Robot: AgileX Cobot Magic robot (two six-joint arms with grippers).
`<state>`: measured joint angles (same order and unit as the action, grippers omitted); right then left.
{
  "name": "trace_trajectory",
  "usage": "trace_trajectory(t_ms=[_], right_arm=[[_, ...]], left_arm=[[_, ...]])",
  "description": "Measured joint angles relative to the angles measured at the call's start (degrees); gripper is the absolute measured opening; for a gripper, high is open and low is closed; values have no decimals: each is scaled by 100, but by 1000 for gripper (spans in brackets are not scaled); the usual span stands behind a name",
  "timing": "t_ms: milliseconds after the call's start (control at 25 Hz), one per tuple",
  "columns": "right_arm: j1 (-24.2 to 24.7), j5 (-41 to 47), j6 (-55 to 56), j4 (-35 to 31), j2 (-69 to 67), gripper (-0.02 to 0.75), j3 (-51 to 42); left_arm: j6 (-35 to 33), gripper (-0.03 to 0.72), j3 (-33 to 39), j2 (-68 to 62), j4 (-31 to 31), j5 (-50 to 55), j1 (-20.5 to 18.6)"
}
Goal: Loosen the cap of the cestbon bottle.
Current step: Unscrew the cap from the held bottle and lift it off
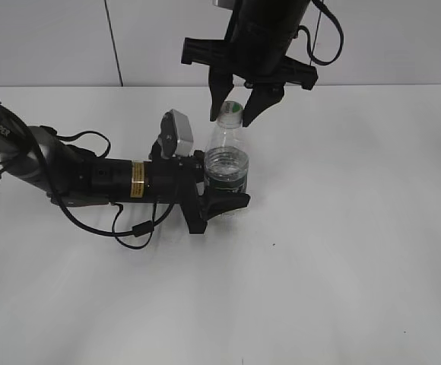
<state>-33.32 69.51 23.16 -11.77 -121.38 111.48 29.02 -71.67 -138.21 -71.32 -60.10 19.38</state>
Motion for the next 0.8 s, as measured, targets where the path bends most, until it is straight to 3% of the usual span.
trace_trajectory(t_ms=[800], right_arm=[[0, 10, -568, -17, 0, 325, 2]], left_arm=[[0, 404, -19, 0, -59, 24, 0]])
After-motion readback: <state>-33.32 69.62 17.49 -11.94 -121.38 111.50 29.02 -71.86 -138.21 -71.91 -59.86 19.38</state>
